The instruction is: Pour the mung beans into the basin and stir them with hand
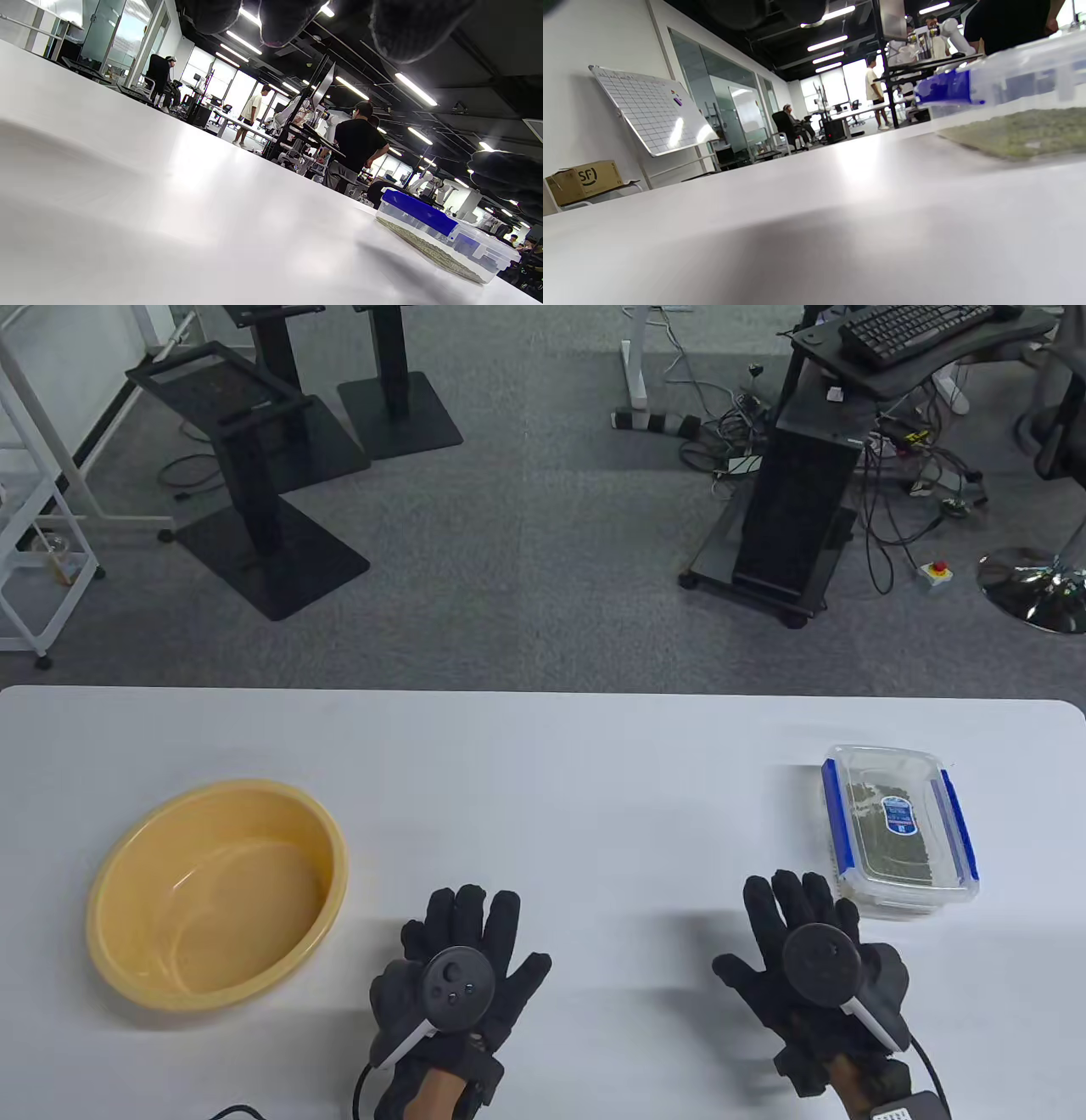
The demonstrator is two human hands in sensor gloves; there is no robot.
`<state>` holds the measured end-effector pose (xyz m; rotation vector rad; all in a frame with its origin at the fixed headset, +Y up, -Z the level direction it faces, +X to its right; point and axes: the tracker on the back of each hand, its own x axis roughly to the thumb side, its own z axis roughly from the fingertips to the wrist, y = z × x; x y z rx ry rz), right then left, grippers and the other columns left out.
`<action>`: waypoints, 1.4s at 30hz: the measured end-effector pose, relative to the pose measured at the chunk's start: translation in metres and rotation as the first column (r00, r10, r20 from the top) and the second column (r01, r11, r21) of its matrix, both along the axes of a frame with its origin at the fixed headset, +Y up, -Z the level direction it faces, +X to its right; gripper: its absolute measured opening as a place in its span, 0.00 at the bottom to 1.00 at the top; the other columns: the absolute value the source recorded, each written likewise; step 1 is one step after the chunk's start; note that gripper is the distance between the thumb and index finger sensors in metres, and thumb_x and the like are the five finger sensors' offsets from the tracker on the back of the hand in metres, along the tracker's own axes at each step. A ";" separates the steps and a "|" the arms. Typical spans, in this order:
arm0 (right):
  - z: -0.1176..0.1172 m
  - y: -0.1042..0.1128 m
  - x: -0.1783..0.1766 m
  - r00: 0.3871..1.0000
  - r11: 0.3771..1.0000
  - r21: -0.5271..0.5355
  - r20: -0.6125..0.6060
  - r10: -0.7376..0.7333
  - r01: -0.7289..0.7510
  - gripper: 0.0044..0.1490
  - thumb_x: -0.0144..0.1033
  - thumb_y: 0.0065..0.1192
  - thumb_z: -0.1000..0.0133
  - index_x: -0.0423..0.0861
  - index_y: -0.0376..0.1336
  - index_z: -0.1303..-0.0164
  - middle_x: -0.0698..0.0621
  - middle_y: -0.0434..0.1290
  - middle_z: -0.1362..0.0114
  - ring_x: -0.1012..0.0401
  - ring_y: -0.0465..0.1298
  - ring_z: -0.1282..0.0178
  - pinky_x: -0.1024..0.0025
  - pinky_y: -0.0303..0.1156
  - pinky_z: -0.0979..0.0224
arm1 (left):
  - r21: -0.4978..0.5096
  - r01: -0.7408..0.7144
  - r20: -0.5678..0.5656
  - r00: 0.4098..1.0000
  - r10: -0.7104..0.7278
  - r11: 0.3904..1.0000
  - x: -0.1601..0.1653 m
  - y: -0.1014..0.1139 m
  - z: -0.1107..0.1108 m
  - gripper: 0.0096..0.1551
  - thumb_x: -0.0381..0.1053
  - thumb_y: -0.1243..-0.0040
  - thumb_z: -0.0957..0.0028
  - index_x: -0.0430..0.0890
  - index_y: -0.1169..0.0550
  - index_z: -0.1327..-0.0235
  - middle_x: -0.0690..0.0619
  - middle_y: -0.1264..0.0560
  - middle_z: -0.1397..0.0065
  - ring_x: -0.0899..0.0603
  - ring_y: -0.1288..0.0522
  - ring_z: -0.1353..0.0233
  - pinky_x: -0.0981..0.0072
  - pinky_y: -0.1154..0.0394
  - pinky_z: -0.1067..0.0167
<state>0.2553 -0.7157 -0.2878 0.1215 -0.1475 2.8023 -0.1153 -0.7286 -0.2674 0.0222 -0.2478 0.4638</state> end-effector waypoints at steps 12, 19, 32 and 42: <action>-0.001 -0.002 0.000 1.000 0.999 -0.029 -0.005 -0.023 0.023 0.60 0.69 0.52 0.68 0.51 0.48 0.27 0.44 0.46 0.22 0.44 0.42 0.21 0.33 0.38 0.25 | -0.018 0.013 0.002 1.000 -0.013 1.000 0.000 0.000 0.000 0.48 0.70 0.50 0.40 0.47 0.42 0.12 0.31 0.50 0.13 0.23 0.58 0.18 0.15 0.58 0.37; -0.002 -0.005 -0.002 1.000 0.998 -0.062 -0.011 -0.019 0.018 0.60 0.68 0.52 0.68 0.50 0.48 0.27 0.43 0.45 0.23 0.44 0.42 0.21 0.33 0.38 0.25 | -0.027 0.014 -0.004 1.000 -0.014 1.000 -0.001 0.000 0.001 0.48 0.70 0.51 0.40 0.47 0.43 0.11 0.31 0.51 0.13 0.23 0.60 0.18 0.15 0.59 0.37; -0.003 -0.007 -0.003 1.000 0.994 -0.106 -0.009 -0.022 0.021 0.60 0.67 0.52 0.67 0.48 0.47 0.27 0.42 0.44 0.23 0.44 0.41 0.21 0.33 0.37 0.26 | -0.069 0.015 0.014 1.000 -0.014 0.998 0.002 -0.004 -0.001 0.49 0.70 0.52 0.40 0.46 0.44 0.11 0.30 0.54 0.13 0.23 0.65 0.19 0.15 0.65 0.40; -0.013 0.012 -0.002 0.990 0.986 -0.097 0.058 -0.132 0.137 0.50 0.59 0.54 0.64 0.46 0.59 0.32 0.41 0.56 0.25 0.43 0.49 0.22 0.32 0.39 0.25 | -0.105 -0.007 0.030 0.999 0.010 0.994 0.006 -0.006 -0.001 0.49 0.69 0.52 0.40 0.45 0.46 0.11 0.29 0.57 0.14 0.24 0.70 0.21 0.17 0.71 0.42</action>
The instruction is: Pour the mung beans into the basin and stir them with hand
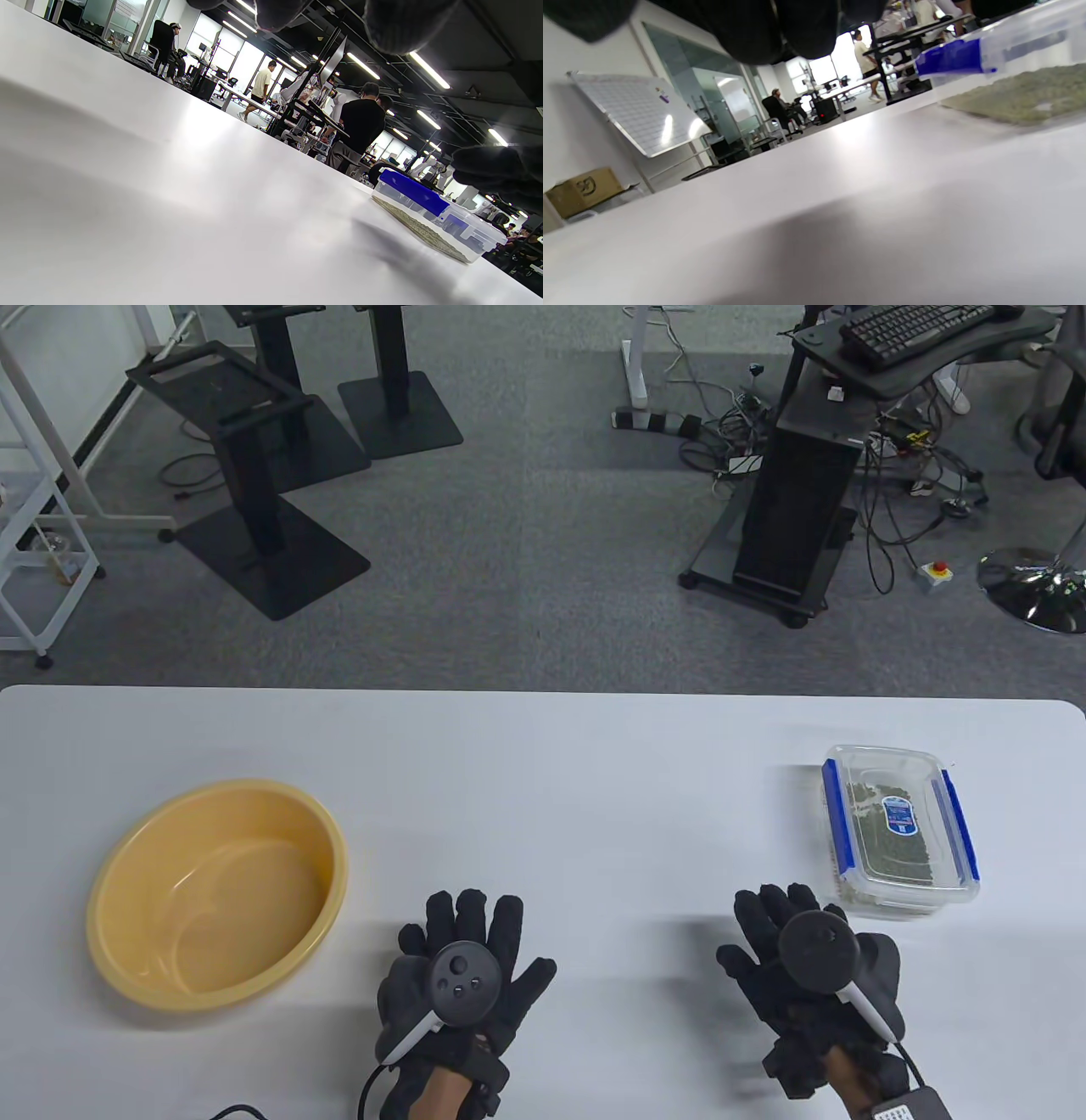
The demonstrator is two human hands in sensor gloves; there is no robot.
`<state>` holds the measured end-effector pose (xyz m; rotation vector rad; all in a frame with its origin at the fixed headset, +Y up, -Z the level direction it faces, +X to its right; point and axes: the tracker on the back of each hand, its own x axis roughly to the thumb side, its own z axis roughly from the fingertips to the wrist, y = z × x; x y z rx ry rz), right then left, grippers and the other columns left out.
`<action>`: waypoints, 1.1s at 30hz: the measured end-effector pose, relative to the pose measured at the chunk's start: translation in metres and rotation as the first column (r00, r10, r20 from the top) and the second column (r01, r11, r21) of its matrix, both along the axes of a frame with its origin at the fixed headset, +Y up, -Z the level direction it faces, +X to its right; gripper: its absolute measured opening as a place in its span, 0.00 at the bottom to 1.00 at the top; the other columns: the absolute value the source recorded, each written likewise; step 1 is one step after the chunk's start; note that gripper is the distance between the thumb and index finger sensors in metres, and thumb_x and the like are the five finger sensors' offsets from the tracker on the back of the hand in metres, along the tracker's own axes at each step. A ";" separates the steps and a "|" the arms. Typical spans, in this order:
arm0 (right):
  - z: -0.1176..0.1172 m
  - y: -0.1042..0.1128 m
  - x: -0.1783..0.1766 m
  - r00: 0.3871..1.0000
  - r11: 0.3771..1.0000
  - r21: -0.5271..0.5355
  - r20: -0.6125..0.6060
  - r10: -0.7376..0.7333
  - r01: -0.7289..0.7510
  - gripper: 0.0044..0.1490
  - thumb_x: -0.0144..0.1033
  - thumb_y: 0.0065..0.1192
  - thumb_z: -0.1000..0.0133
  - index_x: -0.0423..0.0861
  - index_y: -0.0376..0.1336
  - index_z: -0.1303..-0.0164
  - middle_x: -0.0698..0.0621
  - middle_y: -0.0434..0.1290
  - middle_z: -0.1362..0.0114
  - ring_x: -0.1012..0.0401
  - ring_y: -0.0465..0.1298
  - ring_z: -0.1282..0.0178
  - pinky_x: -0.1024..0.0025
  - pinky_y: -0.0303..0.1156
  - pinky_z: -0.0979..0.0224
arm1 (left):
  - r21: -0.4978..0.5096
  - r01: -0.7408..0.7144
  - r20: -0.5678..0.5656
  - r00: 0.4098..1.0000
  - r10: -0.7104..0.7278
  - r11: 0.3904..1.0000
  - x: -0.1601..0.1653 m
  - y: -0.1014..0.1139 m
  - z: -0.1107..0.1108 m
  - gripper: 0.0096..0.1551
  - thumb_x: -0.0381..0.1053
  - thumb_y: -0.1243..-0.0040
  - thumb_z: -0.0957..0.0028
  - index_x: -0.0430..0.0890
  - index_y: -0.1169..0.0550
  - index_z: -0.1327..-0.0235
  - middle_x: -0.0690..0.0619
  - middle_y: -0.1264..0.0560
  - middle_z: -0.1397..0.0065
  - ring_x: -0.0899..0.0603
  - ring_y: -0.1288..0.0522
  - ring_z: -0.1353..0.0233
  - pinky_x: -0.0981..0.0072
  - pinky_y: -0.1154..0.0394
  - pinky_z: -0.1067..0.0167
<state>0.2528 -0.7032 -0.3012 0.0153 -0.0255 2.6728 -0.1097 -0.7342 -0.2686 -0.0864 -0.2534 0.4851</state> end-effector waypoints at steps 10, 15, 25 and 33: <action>-0.076 0.009 0.102 0.947 0.985 -0.174 0.318 0.037 0.020 0.49 0.56 0.56 0.64 0.50 0.57 0.30 0.43 0.53 0.24 0.44 0.45 0.21 0.34 0.39 0.24 | -0.032 0.011 0.006 1.000 -0.010 0.999 0.002 -0.001 -0.001 0.49 0.68 0.52 0.39 0.45 0.47 0.11 0.29 0.59 0.14 0.24 0.72 0.22 0.18 0.72 0.42; -0.091 -0.009 0.163 0.853 0.960 -0.278 0.494 0.168 -0.028 0.58 0.59 0.55 0.64 0.50 0.41 0.27 0.45 0.40 0.22 0.45 0.37 0.21 0.36 0.39 0.23 | -0.067 0.016 0.000 1.000 -0.016 0.998 0.002 -0.003 -0.002 0.49 0.68 0.52 0.39 0.45 0.48 0.12 0.30 0.60 0.14 0.25 0.73 0.22 0.18 0.72 0.42; -0.106 -0.043 0.213 0.775 0.941 -0.252 0.631 -0.017 0.226 0.68 0.61 0.58 0.67 0.40 0.31 0.31 0.28 0.40 0.28 0.39 0.58 0.26 0.43 0.63 0.28 | -0.123 0.021 -0.028 0.999 -0.024 0.992 -0.003 -0.012 -0.007 0.49 0.68 0.52 0.39 0.45 0.48 0.12 0.30 0.60 0.14 0.25 0.73 0.22 0.19 0.72 0.42; -0.097 -0.050 0.202 0.699 0.832 -0.219 0.669 -0.252 0.509 0.75 0.62 0.67 0.70 0.32 0.33 0.35 0.39 0.60 0.40 0.50 0.70 0.48 0.63 0.72 0.52 | -0.124 0.010 -0.044 0.999 -0.016 0.992 -0.004 -0.012 -0.007 0.49 0.67 0.52 0.39 0.45 0.48 0.12 0.29 0.60 0.15 0.25 0.73 0.22 0.18 0.72 0.42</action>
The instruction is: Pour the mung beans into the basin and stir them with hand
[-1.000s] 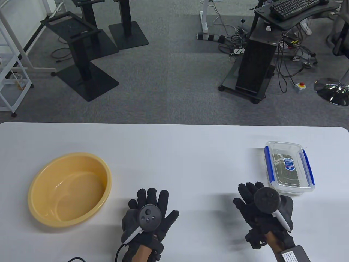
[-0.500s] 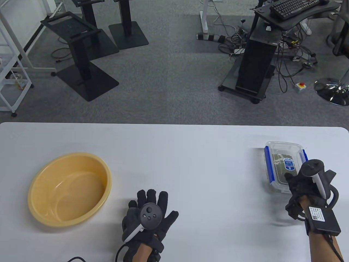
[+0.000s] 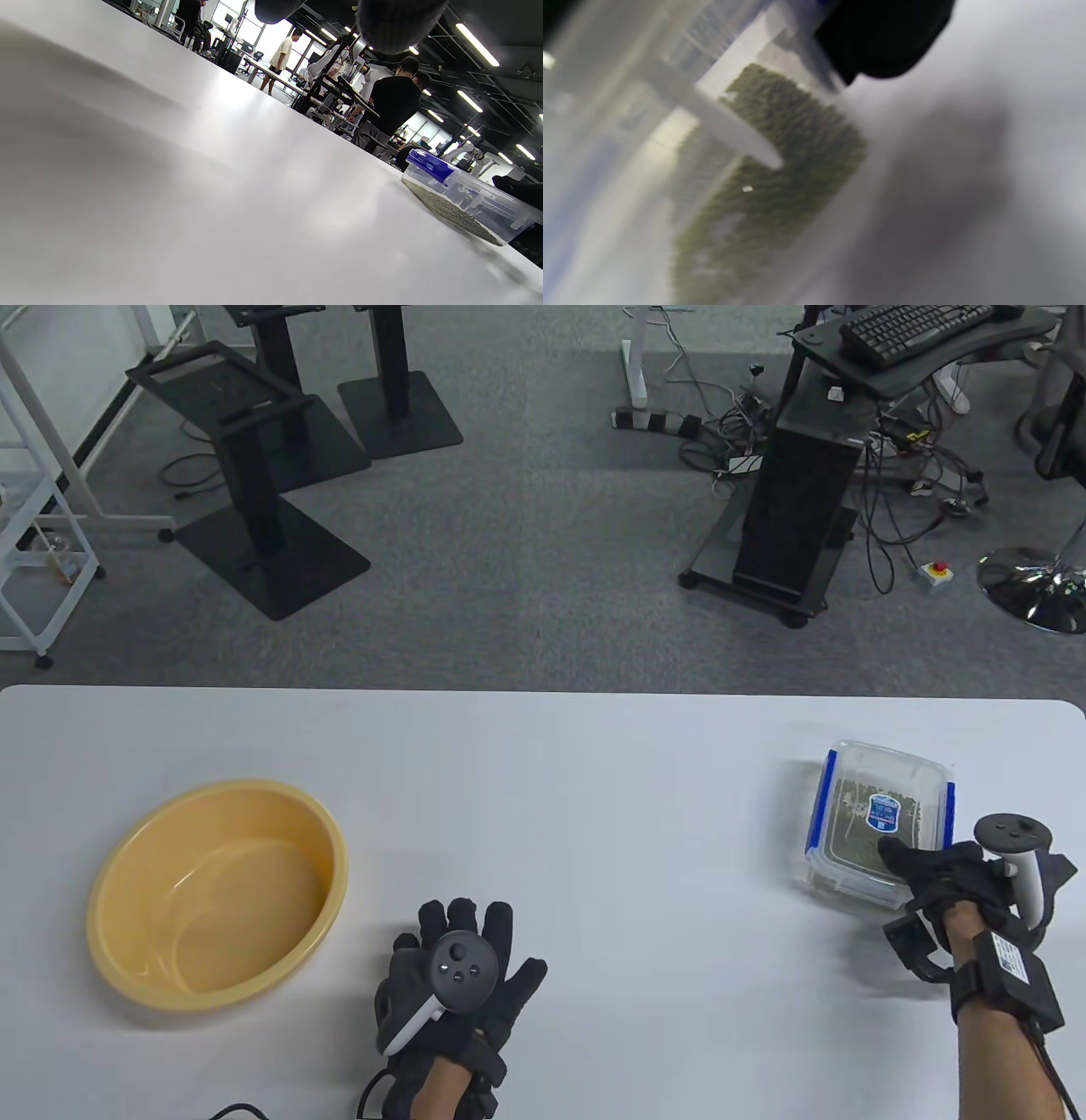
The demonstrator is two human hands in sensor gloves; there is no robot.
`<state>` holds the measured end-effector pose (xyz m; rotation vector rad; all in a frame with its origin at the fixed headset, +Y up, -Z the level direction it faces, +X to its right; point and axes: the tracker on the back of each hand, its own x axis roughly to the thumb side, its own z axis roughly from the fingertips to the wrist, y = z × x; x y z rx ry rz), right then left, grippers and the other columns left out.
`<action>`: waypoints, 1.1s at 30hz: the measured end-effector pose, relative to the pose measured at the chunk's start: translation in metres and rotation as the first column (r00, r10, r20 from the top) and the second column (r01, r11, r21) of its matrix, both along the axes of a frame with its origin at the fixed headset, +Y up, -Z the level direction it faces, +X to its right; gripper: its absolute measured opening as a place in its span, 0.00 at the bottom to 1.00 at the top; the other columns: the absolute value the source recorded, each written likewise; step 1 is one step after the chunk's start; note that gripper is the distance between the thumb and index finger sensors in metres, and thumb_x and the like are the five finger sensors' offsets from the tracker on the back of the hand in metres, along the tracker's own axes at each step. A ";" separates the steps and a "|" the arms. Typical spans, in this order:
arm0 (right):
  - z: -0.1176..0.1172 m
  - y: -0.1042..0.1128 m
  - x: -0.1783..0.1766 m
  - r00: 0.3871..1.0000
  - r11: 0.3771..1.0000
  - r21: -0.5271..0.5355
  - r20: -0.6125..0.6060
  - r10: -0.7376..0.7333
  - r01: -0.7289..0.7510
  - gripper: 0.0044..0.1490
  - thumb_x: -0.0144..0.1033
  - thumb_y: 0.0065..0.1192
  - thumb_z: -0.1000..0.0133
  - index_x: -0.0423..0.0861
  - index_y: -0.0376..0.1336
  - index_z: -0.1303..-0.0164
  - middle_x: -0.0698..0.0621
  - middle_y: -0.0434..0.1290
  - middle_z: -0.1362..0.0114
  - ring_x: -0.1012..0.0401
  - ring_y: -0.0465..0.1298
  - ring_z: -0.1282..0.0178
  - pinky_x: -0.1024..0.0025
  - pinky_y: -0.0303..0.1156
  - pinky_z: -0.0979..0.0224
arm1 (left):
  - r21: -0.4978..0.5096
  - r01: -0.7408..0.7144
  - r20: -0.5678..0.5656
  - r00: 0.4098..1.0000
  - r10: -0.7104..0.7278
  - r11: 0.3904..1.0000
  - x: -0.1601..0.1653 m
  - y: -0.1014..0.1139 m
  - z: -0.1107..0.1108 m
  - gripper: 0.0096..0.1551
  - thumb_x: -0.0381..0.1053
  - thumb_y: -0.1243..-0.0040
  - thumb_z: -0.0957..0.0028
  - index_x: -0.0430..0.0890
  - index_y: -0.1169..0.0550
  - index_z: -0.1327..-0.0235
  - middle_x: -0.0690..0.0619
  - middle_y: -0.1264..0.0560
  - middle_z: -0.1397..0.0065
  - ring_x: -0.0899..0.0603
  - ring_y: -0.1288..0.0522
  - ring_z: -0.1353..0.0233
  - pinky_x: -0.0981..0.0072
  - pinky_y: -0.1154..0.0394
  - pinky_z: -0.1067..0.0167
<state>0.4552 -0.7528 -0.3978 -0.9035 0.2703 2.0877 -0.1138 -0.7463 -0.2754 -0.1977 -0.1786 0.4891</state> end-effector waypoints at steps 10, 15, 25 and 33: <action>0.051 0.003 -0.109 0.919 0.897 0.208 -0.153 -0.363 0.390 0.53 0.57 0.52 0.56 0.34 0.46 0.31 0.37 0.68 0.47 0.51 0.73 0.60 0.67 0.74 0.63 | 0.020 -0.040 0.076 0.996 0.038 0.999 0.015 0.007 0.006 0.49 0.69 0.52 0.39 0.44 0.45 0.11 0.28 0.52 0.14 0.22 0.64 0.21 0.16 0.68 0.42; 0.078 0.012 -0.186 0.866 0.887 0.173 -0.356 -0.350 0.429 0.53 0.58 0.48 0.56 0.35 0.45 0.31 0.40 0.68 0.47 0.52 0.74 0.60 0.69 0.75 0.63 | 0.070 -0.316 0.030 0.949 0.315 0.946 0.014 0.011 0.010 0.47 0.69 0.53 0.38 0.41 0.36 0.14 0.25 0.32 0.23 0.19 0.41 0.25 0.12 0.56 0.42; 0.127 0.020 -0.271 0.860 0.902 0.409 -0.501 0.096 0.137 0.58 0.63 0.48 0.60 0.34 0.42 0.33 0.40 0.67 0.48 0.54 0.73 0.61 0.72 0.75 0.65 | -0.158 -0.874 -0.202 0.484 0.851 0.459 0.032 -0.023 0.017 0.58 0.71 0.52 0.38 0.31 0.55 0.19 0.15 0.50 0.24 0.16 0.36 0.31 0.22 0.28 0.52; 0.133 0.029 -0.279 0.858 0.867 0.486 -0.487 0.163 0.111 0.60 0.63 0.49 0.62 0.33 0.40 0.33 0.38 0.66 0.49 0.53 0.72 0.62 0.71 0.73 0.66 | 0.071 -0.907 -0.288 0.379 0.879 0.414 0.033 -0.021 0.022 0.42 0.56 0.62 0.36 0.26 0.40 0.21 0.11 0.39 0.29 0.12 0.28 0.40 0.19 0.27 0.58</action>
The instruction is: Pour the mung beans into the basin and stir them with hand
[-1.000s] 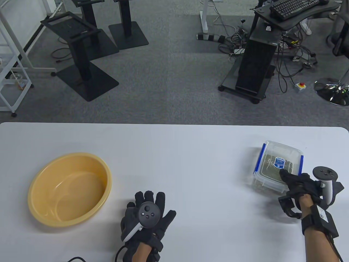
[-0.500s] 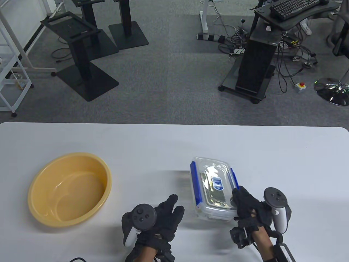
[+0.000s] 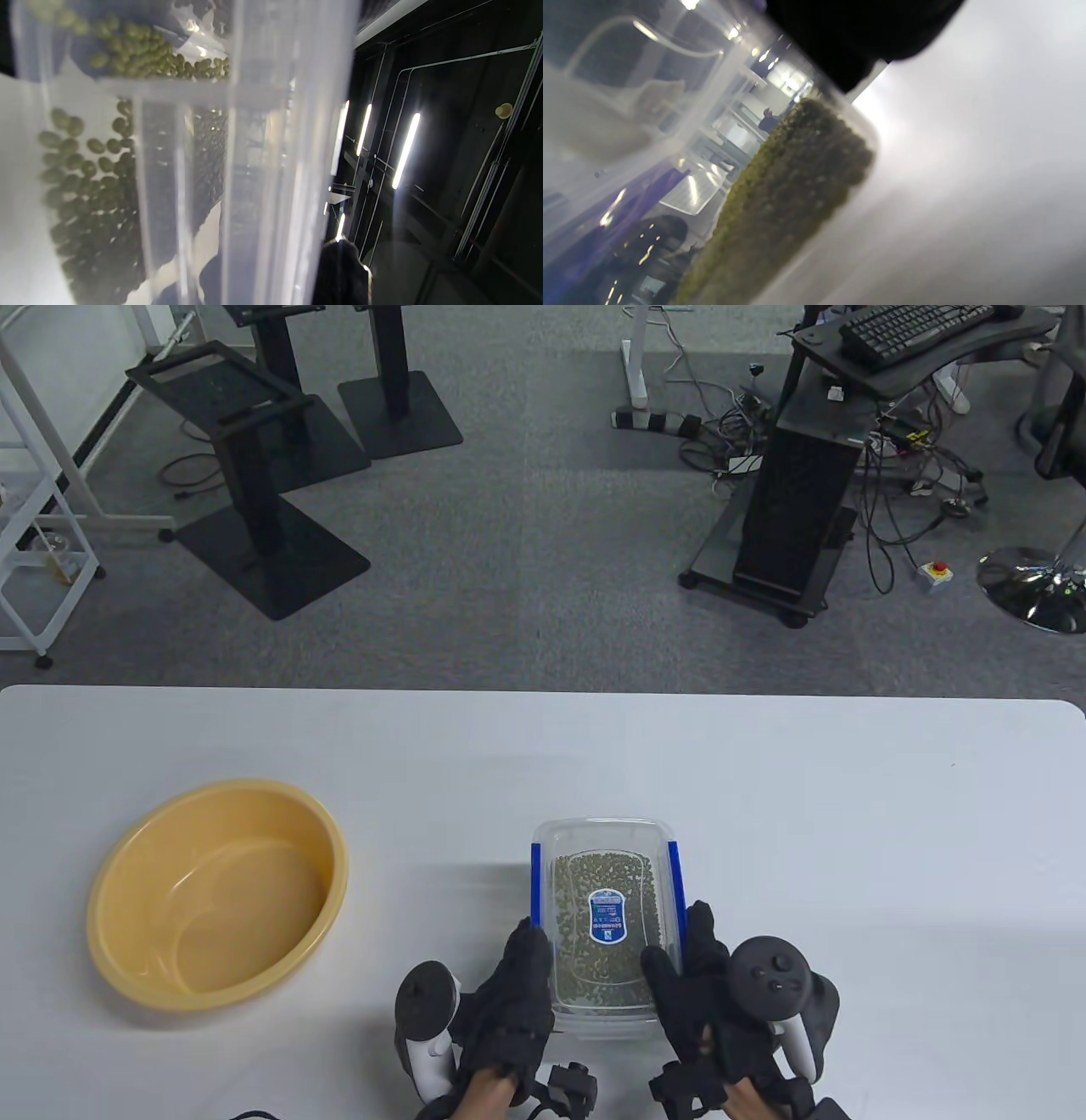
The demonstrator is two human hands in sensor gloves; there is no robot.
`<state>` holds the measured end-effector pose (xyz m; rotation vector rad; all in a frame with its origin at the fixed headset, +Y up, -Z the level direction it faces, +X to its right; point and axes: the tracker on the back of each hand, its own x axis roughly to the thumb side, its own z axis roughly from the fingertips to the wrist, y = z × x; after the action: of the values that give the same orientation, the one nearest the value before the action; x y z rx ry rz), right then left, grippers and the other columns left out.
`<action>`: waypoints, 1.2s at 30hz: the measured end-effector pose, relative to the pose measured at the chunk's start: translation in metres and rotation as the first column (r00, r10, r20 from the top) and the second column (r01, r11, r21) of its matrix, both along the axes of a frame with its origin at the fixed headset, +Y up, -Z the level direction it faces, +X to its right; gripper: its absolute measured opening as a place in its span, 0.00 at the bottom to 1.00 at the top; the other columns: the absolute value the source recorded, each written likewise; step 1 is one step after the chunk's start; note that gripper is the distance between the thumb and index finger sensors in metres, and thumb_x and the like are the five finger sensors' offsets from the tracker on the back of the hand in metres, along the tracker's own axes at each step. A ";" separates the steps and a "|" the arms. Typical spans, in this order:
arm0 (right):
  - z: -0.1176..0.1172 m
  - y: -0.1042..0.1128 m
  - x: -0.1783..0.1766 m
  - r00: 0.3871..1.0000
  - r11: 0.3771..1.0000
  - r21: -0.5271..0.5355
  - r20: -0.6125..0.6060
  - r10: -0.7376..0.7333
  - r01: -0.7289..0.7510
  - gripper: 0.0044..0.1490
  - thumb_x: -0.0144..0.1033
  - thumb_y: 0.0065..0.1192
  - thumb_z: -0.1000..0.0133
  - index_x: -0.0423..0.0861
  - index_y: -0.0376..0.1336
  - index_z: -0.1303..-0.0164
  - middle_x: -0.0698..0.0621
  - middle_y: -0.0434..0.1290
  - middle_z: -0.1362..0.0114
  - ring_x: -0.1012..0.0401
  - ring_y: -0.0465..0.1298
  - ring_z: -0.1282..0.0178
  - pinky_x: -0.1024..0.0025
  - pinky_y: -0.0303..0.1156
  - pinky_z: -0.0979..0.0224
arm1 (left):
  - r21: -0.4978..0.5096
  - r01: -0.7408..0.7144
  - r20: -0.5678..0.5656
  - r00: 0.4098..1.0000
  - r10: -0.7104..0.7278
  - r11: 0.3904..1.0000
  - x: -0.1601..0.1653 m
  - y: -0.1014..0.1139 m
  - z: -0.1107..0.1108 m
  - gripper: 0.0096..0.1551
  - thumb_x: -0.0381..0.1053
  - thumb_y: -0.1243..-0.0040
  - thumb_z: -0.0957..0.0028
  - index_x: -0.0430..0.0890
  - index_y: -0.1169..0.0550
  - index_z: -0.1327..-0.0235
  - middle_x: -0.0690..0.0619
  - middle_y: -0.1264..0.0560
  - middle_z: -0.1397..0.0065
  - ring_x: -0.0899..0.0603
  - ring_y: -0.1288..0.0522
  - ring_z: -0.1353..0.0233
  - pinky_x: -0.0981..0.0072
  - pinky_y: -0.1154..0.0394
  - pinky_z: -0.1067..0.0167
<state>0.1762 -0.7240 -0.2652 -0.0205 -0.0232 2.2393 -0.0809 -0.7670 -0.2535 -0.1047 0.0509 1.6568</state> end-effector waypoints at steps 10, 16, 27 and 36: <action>-0.008 -0.006 0.012 0.988 0.986 -0.083 -0.036 -0.149 0.146 0.60 0.64 0.47 0.61 0.34 0.38 0.32 0.40 0.64 0.46 0.54 0.72 0.59 0.70 0.73 0.62 | -0.014 -0.220 -0.027 0.975 0.219 0.975 -0.010 -0.006 -0.004 0.41 0.55 0.58 0.36 0.27 0.38 0.21 0.18 0.33 0.30 0.19 0.24 0.41 0.28 0.24 0.56; -0.012 -0.004 0.015 0.976 0.989 -0.037 -0.159 -0.150 0.146 0.61 0.64 0.50 0.61 0.35 0.39 0.32 0.40 0.64 0.43 0.52 0.73 0.52 0.64 0.75 0.54 | -0.090 -0.186 0.178 0.964 0.199 0.978 -0.013 -0.013 -0.008 0.51 0.66 0.56 0.35 0.27 0.44 0.19 0.20 0.27 0.33 0.26 0.20 0.45 0.41 0.22 0.59; -0.022 -0.005 0.037 0.986 0.976 -0.156 -0.039 -0.160 0.153 0.48 0.49 0.47 0.56 0.18 0.62 0.50 0.37 0.79 0.67 0.51 0.82 0.77 0.63 0.79 0.79 | 0.013 -0.033 0.110 0.993 0.032 0.999 0.000 -0.012 -0.008 0.40 0.52 0.59 0.36 0.22 0.35 0.26 0.22 0.20 0.44 0.28 0.18 0.56 0.45 0.21 0.65; -0.023 0.001 0.046 0.951 0.945 -0.155 -0.071 -0.302 0.288 0.43 0.49 0.47 0.56 0.22 0.68 0.57 0.44 0.82 0.69 0.58 0.85 0.79 0.69 0.82 0.79 | -0.007 -0.166 0.134 0.977 0.166 0.986 -0.003 -0.014 -0.009 0.40 0.52 0.59 0.36 0.22 0.35 0.26 0.22 0.20 0.45 0.29 0.18 0.57 0.47 0.21 0.67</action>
<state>0.2224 -0.7230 -0.2879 0.0041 0.1811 1.9349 -0.0835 -0.7806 -0.2629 -0.2223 -0.0651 1.8127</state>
